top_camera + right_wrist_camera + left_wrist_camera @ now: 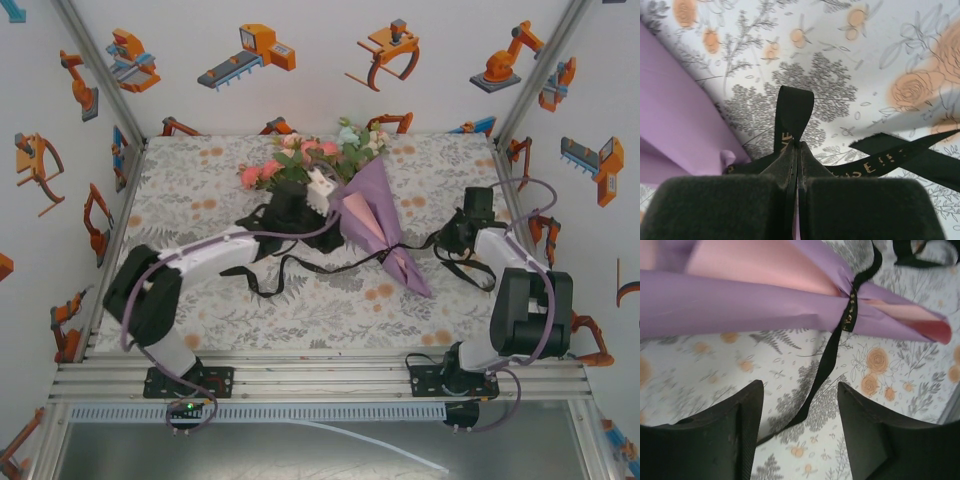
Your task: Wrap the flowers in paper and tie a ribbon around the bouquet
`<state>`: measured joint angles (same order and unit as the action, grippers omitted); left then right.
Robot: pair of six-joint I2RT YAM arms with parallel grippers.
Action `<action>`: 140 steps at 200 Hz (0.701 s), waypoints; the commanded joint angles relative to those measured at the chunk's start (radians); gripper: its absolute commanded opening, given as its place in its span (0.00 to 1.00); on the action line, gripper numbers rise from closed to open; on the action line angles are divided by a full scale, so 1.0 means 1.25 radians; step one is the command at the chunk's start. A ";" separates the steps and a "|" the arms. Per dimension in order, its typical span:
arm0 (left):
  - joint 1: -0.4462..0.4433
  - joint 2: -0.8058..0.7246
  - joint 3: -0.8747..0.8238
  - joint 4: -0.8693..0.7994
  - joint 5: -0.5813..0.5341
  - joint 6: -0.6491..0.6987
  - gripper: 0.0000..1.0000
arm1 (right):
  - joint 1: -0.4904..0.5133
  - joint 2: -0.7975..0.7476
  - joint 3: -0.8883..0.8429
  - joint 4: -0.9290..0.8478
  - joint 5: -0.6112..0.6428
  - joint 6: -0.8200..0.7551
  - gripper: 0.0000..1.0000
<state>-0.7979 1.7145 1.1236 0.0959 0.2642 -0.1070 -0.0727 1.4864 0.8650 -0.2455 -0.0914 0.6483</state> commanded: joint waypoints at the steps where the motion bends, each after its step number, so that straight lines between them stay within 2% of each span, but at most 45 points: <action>1: -0.040 0.100 0.080 -0.036 0.034 0.077 0.63 | 0.018 -0.013 0.033 -0.007 -0.038 -0.041 0.00; 43: -0.071 0.236 0.183 -0.112 0.096 0.071 0.68 | 0.027 -0.008 0.052 -0.019 -0.046 -0.044 0.00; 66: -0.072 0.278 0.199 -0.125 0.112 0.048 0.65 | 0.030 -0.006 0.054 -0.008 -0.046 -0.039 0.00; 73: -0.072 0.290 0.206 -0.135 0.112 0.045 0.60 | 0.030 -0.006 0.055 -0.002 -0.044 -0.036 0.00; 86: -0.072 0.309 0.216 -0.156 0.107 0.040 0.42 | 0.030 -0.008 0.055 0.006 -0.031 -0.035 0.00; 102: -0.068 0.314 0.200 -0.168 0.056 0.023 0.00 | 0.030 -0.010 0.061 0.013 0.025 -0.035 0.00; 128: -0.004 0.233 0.061 -0.059 0.053 -0.073 0.00 | 0.022 -0.010 0.072 -0.011 0.240 -0.014 0.00; 140: 0.029 0.173 -0.013 -0.025 0.045 -0.102 0.00 | 0.004 -0.005 0.073 -0.012 0.303 -0.004 0.00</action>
<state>-0.8490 2.0365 1.2655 0.0311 0.3595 -0.1314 -0.0429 1.4860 0.9268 -0.2497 0.0387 0.6136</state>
